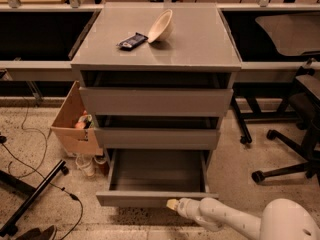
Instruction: Close bottom drawer
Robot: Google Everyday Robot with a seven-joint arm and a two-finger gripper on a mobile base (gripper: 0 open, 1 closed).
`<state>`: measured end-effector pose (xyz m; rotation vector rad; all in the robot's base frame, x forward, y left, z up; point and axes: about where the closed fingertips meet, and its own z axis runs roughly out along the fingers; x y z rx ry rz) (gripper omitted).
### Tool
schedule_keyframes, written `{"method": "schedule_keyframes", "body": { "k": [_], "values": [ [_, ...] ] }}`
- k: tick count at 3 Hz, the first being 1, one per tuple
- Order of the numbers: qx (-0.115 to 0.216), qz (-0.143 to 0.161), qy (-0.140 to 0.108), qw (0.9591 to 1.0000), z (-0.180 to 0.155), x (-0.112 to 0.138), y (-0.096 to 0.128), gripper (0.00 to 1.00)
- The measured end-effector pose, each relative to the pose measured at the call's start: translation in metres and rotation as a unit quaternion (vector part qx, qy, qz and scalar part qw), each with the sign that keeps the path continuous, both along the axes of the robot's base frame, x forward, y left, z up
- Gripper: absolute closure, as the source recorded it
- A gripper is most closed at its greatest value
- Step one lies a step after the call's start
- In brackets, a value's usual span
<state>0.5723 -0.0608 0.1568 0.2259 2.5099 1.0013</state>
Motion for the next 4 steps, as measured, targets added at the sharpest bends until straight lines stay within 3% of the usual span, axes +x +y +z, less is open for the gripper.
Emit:
{"method": "schedule_keyframes", "body": {
  "k": [1,4],
  "values": [
    [0.003,-0.014,-0.022,0.9996,0.005,0.025,-0.002,1.00],
    [0.034,-0.034,-0.063,0.9968,-0.002,0.104,0.024,1.00]
  ]
}}
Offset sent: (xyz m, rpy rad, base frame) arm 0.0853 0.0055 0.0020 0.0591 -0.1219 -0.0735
